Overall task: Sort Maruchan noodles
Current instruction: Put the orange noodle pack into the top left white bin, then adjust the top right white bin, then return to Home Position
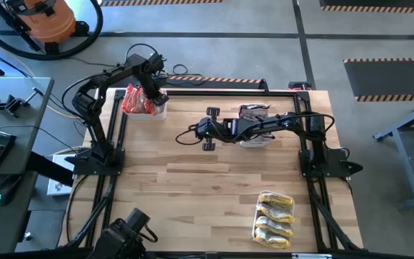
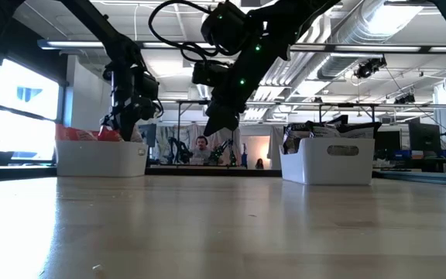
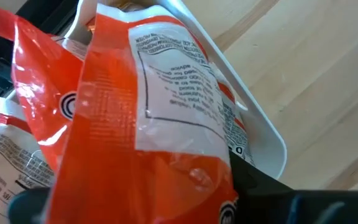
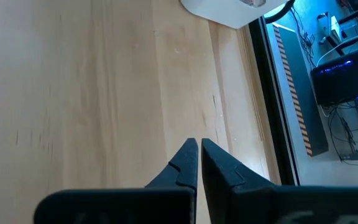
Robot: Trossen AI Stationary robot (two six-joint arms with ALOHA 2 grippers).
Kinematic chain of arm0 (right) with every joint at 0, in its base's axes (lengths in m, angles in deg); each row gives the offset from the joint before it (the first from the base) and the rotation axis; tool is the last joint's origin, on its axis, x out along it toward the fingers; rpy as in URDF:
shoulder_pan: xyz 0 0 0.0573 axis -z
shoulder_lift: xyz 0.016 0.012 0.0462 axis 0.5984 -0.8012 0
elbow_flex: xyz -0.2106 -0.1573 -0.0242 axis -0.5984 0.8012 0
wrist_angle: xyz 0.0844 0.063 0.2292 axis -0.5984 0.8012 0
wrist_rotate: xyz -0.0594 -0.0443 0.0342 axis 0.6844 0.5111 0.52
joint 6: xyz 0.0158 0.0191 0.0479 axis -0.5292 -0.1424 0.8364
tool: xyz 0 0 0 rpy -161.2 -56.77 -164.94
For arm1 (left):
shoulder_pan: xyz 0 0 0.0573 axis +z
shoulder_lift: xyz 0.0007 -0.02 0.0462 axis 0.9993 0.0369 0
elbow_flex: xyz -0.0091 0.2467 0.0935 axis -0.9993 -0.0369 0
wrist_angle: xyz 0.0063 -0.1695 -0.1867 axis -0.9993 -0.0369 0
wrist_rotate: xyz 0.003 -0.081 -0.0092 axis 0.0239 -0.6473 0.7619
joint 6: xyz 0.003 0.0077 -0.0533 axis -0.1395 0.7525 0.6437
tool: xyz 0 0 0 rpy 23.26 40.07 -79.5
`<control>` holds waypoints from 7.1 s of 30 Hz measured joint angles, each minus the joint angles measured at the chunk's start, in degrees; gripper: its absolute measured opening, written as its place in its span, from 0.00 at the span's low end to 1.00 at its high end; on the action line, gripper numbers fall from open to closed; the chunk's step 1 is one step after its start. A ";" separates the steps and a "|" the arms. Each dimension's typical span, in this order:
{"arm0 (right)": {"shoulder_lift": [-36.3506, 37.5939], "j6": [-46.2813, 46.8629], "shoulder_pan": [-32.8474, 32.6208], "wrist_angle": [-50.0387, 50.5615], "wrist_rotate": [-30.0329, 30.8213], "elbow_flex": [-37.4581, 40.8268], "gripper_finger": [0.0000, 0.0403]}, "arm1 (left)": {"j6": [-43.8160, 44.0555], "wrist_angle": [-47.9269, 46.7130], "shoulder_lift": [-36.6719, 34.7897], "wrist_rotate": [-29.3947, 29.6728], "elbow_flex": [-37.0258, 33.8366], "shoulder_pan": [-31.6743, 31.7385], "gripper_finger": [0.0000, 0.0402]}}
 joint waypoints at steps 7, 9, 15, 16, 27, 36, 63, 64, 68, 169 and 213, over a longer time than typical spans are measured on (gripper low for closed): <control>0.00 -0.17 0.00 0.02 0.01 0.00 0.00 | -0.90 -0.74 -3.10 2.15 0.91 -0.51 0.21; 0.00 -0.27 0.00 0.02 0.01 0.00 0.00 | -0.88 -0.82 -4.25 2.37 1.71 -0.52 0.23; 0.00 -0.37 0.00 0.02 0.02 0.00 0.00 | -0.42 0.14 -6.18 1.70 2.40 -0.49 0.20; 0.00 -0.33 0.00 0.01 0.02 0.00 0.00 | -0.44 0.35 -5.96 1.70 2.29 -0.40 0.19; 0.00 0.65 0.00 0.00 -0.95 -0.02 0.00 | 2.21 15.28 -5.24 1.31 -3.43 -0.33 0.02; 0.00 0.70 0.00 -0.84 -2.10 -0.02 0.00 | 1.13 17.01 -5.66 1.63 -6.99 -0.29 0.07; 3.68 8.85 5.64 -44.12 -40.20 21.74 0.00 | 11.91 87.55 -47.46 -15.86 -52.93 -15.03 0.01; 5.34 9.25 5.69 -45.37 -40.38 23.42 0.00 | 13.76 91.82 -48.62 -16.71 -55.62 -15.98 0.01; 13.48 9.42 5.75 -46.82 -39.57 29.93 0.00 | 18.80 106.77 -52.55 -18.46 -64.01 -19.52 0.01; 43.99 15.84 19.49 -50.69 -23.02 69.48 0.00 | 16.13 107.40 -59.58 -9.96 -74.31 -28.47 0.01; 114.08 18.22 19.63 -19.61 -43.42 79.83 0.00 | 16.96 77.92 -101.74 -12.04 -79.97 -28.47 0.01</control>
